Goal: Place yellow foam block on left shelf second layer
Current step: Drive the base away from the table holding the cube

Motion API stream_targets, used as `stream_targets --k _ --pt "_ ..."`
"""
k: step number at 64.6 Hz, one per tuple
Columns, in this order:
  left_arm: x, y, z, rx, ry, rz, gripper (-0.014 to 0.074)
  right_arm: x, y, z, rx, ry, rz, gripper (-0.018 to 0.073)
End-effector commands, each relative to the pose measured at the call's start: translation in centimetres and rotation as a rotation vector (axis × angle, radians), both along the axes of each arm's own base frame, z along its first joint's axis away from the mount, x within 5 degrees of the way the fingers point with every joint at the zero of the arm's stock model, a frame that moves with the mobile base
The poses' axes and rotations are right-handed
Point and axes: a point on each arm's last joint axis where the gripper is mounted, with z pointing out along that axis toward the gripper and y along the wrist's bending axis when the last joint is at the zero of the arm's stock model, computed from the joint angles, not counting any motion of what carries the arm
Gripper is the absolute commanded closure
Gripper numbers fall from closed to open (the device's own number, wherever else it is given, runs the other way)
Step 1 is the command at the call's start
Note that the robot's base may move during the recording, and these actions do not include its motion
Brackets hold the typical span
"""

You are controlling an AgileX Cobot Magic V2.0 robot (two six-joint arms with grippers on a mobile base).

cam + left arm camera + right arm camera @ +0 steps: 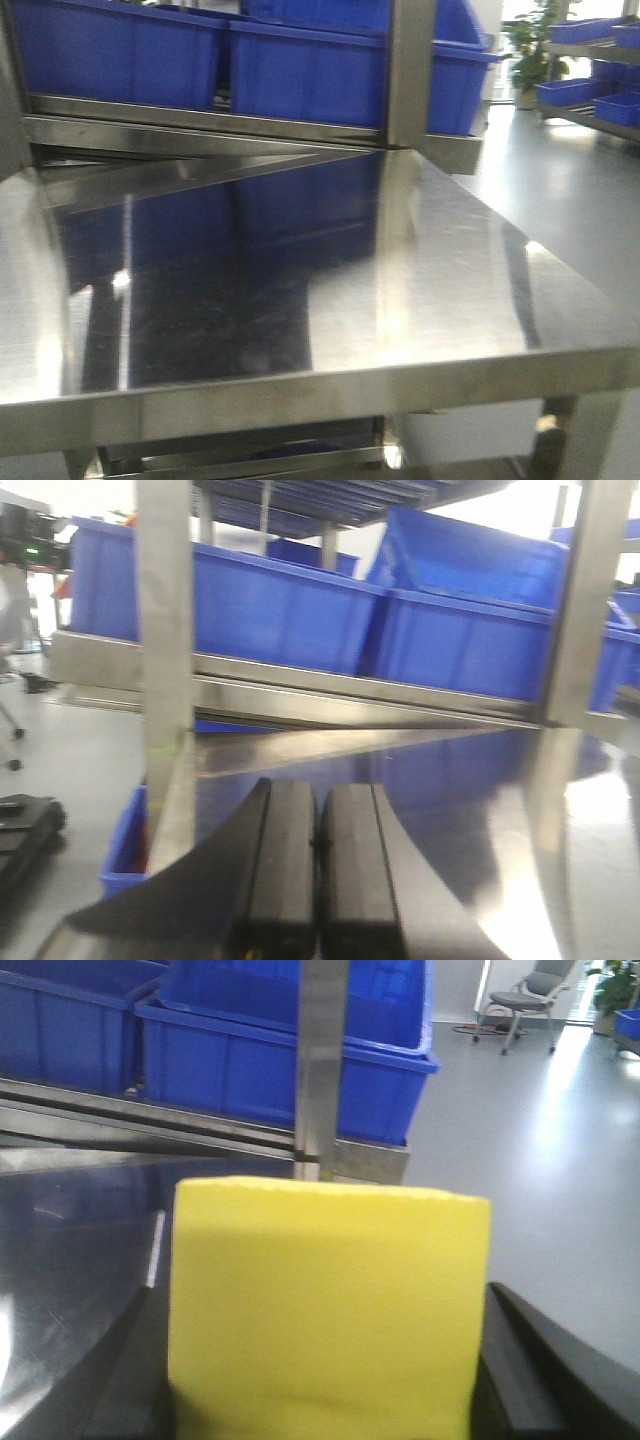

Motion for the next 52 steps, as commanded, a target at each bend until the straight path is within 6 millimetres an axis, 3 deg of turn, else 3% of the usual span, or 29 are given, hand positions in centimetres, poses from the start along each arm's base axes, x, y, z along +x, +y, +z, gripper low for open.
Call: stream_targets --k 1,52 --pt "-0.16 -0.1 0.03 -0.013 -0.083 -0.016 0.046 -0.08 -0.08 1.83 0.011 -0.116 -0.006 0.0166" --pt "-0.16 -0.1 0.03 -0.013 -0.083 -0.016 0.046 -0.08 -0.08 1.83 0.011 -0.116 -0.006 0.0166"
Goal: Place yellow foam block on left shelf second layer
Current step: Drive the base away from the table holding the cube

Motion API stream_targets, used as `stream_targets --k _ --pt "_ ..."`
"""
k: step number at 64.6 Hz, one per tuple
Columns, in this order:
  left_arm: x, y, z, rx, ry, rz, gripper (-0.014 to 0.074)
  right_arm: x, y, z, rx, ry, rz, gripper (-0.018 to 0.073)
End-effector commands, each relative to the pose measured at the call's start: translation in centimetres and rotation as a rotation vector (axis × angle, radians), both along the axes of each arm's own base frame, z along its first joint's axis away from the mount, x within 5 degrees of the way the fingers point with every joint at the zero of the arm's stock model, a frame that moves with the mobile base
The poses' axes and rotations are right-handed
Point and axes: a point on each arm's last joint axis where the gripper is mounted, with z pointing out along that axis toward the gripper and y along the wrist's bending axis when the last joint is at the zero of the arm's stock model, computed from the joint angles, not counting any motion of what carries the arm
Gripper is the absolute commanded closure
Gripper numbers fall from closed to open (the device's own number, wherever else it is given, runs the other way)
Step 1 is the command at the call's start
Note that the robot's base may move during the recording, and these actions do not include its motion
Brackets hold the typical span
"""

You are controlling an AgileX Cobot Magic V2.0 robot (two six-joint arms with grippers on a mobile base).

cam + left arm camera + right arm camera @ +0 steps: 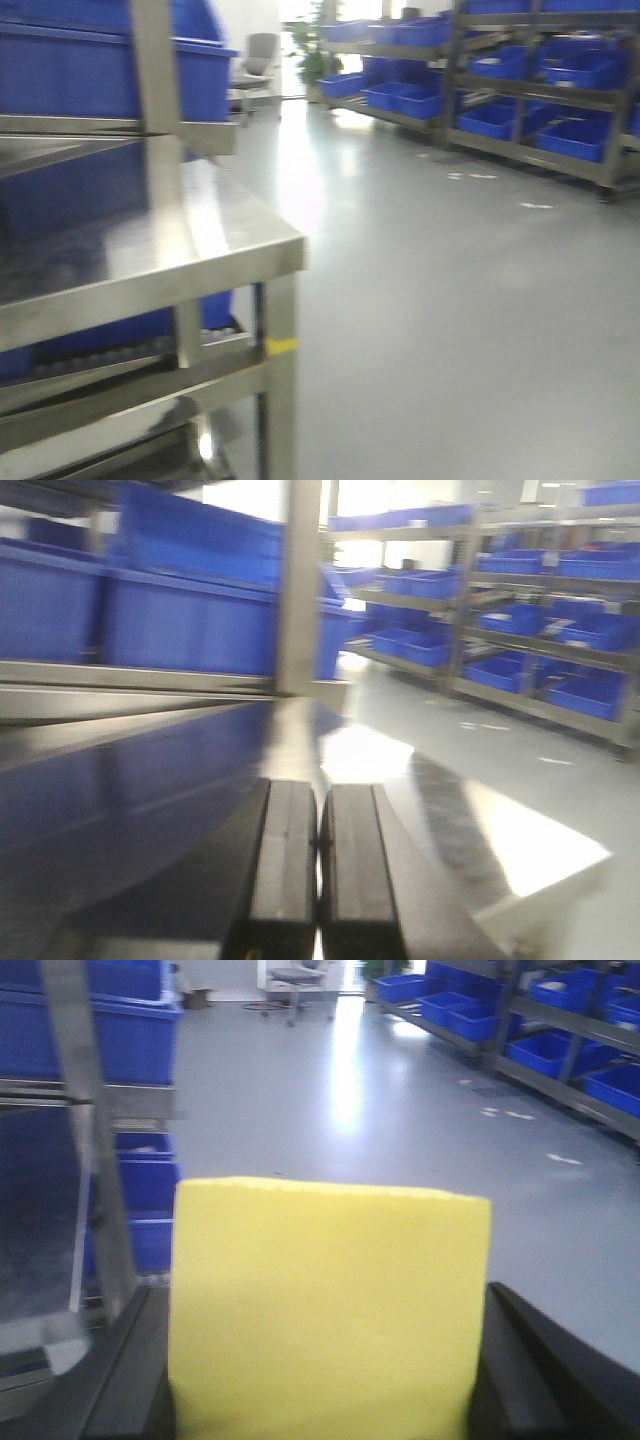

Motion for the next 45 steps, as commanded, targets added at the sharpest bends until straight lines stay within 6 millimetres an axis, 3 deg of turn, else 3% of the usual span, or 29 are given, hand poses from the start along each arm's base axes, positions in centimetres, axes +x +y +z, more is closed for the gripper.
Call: stream_targets --k 1,45 --pt "-0.16 -0.1 0.03 -0.013 -0.083 -0.016 0.046 -0.08 -0.08 1.83 0.011 -0.116 -0.006 0.0166" --pt "-0.16 -0.1 0.03 -0.013 -0.083 -0.016 0.046 -0.08 -0.08 1.83 0.011 -0.116 -0.006 0.0166"
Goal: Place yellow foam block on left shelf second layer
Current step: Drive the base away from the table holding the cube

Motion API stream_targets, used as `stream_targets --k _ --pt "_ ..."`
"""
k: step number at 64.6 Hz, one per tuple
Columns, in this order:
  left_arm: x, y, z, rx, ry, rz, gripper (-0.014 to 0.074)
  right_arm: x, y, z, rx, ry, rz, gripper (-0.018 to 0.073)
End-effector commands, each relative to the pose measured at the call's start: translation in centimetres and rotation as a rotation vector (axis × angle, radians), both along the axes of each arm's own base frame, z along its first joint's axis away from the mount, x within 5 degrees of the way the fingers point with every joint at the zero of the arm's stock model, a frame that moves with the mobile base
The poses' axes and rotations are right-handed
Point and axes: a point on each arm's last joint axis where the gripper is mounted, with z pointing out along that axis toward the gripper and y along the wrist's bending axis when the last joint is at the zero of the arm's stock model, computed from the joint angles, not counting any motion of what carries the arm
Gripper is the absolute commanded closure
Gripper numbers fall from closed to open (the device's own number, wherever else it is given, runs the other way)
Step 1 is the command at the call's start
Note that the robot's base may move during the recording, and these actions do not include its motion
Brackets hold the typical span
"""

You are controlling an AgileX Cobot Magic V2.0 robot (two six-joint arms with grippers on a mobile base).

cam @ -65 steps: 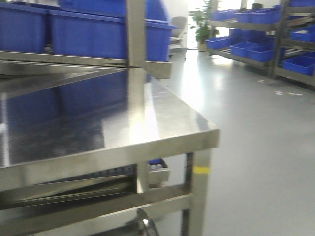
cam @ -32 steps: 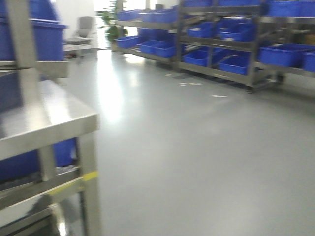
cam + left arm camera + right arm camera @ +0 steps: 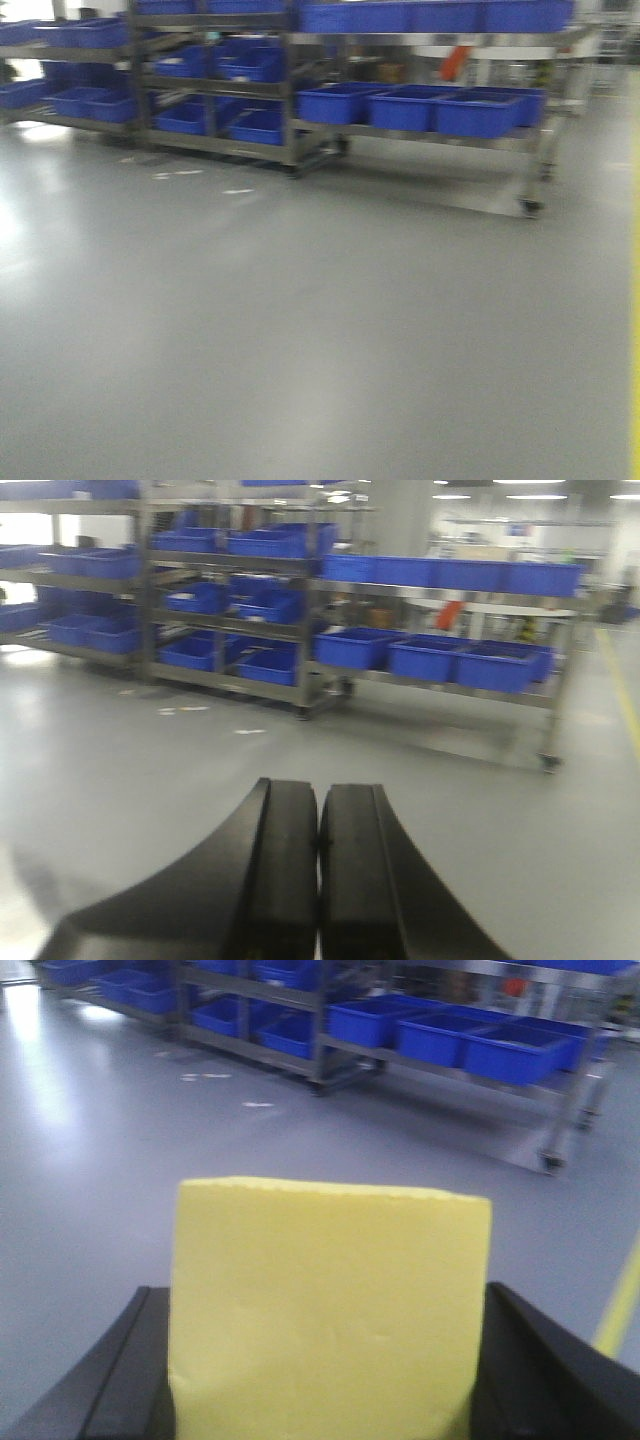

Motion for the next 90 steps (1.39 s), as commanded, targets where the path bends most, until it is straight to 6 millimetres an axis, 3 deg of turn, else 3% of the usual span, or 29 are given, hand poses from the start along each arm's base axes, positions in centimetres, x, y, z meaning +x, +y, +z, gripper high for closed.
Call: stream_targets --k 1,90 --pt "-0.16 -0.1 0.03 -0.013 -0.083 -0.016 0.046 -0.08 -0.08 1.83 0.011 -0.116 -0.006 0.0166" --pt "-0.16 -0.1 0.03 -0.013 -0.083 -0.016 0.046 -0.08 -0.08 1.83 0.011 -0.116 -0.006 0.0166"
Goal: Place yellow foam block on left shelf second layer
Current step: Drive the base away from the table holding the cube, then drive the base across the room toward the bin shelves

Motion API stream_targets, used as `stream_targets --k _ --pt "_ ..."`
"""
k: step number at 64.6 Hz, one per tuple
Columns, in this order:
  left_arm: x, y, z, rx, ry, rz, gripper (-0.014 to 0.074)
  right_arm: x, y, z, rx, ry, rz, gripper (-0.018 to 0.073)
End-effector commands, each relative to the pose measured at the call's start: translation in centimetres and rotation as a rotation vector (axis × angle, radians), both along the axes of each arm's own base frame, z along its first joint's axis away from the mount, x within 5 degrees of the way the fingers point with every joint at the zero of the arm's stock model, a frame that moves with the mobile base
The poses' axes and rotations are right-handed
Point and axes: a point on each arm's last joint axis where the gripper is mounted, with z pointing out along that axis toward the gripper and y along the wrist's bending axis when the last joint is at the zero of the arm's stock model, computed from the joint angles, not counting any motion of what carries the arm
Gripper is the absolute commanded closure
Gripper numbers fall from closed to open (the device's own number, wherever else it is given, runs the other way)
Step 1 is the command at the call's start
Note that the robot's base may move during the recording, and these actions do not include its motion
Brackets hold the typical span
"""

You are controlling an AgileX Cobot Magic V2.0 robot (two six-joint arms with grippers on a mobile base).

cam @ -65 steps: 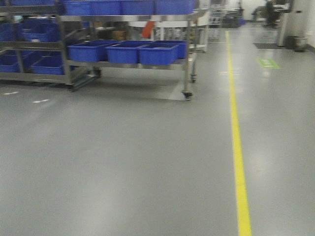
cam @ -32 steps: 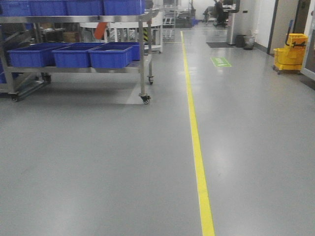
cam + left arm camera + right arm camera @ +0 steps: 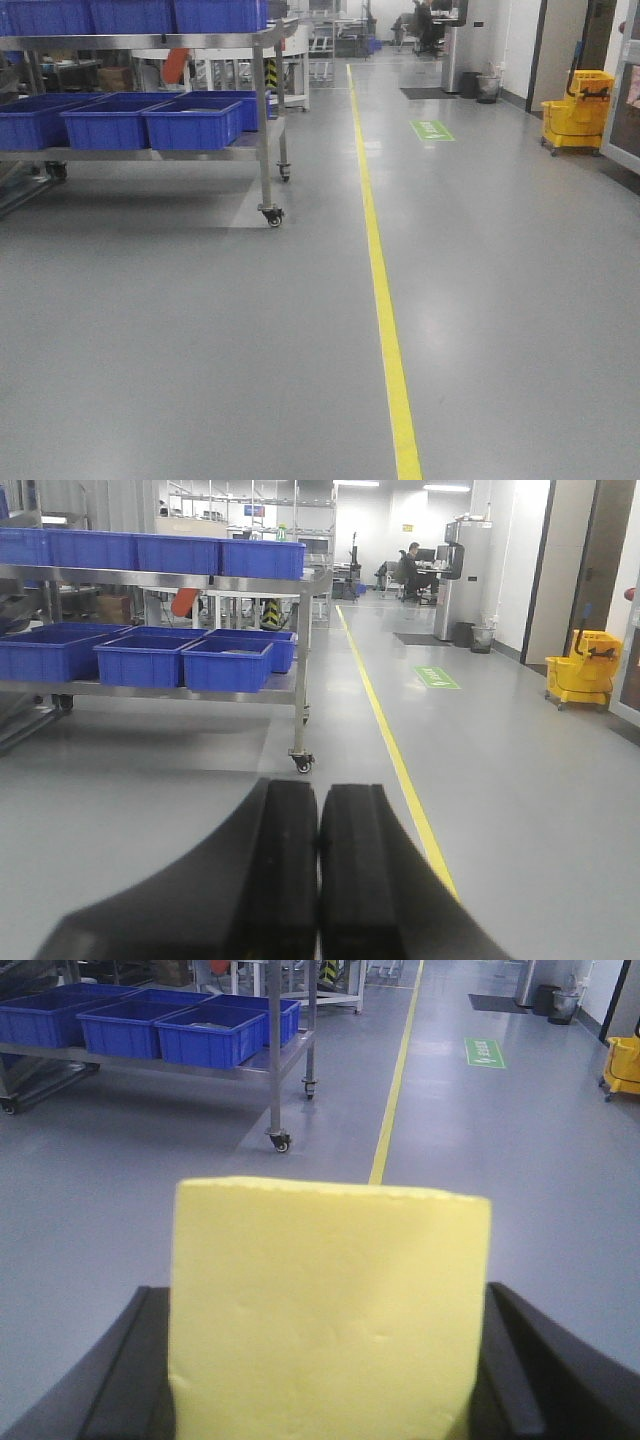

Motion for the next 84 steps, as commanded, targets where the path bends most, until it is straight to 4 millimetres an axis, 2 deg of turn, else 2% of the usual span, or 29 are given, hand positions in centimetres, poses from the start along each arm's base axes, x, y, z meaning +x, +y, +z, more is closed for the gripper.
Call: stream_targets --k 1,84 --pt "-0.16 -0.1 0.03 -0.013 -0.083 -0.016 0.046 -0.08 -0.08 1.84 0.011 -0.118 -0.006 0.0166" --pt "-0.14 -0.1 0.02 -0.013 -0.081 -0.016 0.046 -0.08 -0.08 1.84 0.011 -0.118 -0.006 0.0166"
